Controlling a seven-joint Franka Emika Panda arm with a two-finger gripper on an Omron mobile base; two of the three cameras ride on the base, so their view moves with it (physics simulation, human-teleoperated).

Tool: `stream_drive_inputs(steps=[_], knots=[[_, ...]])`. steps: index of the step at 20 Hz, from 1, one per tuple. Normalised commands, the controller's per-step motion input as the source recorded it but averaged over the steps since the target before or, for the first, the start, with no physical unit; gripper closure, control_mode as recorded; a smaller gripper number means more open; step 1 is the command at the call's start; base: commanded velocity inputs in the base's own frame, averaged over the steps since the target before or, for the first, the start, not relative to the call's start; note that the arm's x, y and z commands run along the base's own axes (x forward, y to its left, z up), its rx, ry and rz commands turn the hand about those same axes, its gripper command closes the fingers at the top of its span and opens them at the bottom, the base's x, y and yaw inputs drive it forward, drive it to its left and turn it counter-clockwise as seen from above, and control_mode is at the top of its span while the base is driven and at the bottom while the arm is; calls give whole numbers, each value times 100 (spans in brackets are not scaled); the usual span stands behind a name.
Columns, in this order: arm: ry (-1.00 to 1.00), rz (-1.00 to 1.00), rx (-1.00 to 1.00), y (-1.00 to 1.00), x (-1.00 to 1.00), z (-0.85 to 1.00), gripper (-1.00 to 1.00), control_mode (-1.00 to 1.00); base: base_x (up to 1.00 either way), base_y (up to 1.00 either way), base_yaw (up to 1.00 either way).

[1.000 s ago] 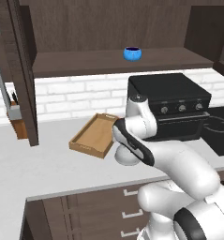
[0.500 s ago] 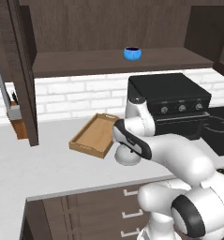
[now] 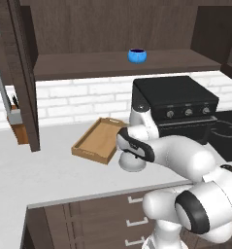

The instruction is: Pick the kettle from the counter and place it on the tray. Then pick the mug from the cabinet and place it on the tray. Then close the cabinet doors.

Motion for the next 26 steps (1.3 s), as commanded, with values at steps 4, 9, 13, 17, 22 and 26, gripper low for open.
stream_drive_inputs(steps=[4,9,13,17,22,26], knots=[[0,0,0,-5,14,-21,-100,-100,0,0,0],[2,0,0,-1,10,-16,-100,-100,0,0,0],[1,0,0,0,8,-12,-100,-100,0,0,0],[0,0,0,0,9,-14,-100,-100,0,0,0],[0,0,0,0,3,-5,100,-100,0,0,0],[1,0,0,2,0,0,100,-100,0,0,0]])
